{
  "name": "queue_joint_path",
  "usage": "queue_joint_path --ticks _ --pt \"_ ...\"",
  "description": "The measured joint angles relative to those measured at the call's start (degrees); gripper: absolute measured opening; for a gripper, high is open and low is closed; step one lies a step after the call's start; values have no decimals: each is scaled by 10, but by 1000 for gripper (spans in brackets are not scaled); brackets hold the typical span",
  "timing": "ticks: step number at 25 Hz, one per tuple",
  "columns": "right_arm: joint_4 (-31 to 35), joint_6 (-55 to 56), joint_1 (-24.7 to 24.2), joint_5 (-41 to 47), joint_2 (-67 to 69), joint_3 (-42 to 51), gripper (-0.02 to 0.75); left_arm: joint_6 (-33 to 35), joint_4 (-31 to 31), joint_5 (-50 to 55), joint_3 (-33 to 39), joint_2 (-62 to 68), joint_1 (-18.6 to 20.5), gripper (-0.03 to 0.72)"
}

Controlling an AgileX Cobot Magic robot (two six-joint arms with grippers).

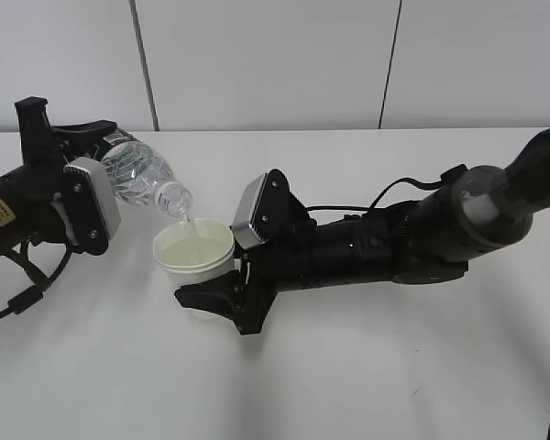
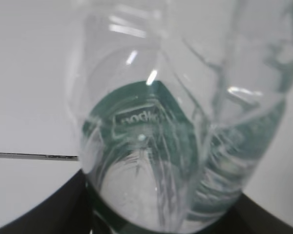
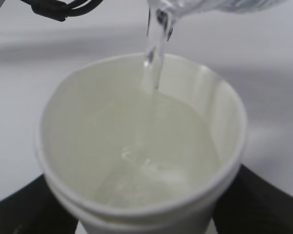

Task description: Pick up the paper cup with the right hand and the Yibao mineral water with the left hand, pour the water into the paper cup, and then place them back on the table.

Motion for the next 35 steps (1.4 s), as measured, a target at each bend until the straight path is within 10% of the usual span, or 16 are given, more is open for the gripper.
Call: queue_joint_path --ticks 8,28,35 --pt "18 -12 0 -1 0 0 557 -81 -1 -1 1 21 0 377" --pt "12 -13 0 40 -16 0 557 -617 0 -1 1 24 0 377" --pt "52 -14 0 61 -35 0 557 -712 38 2 1 24 0 377"
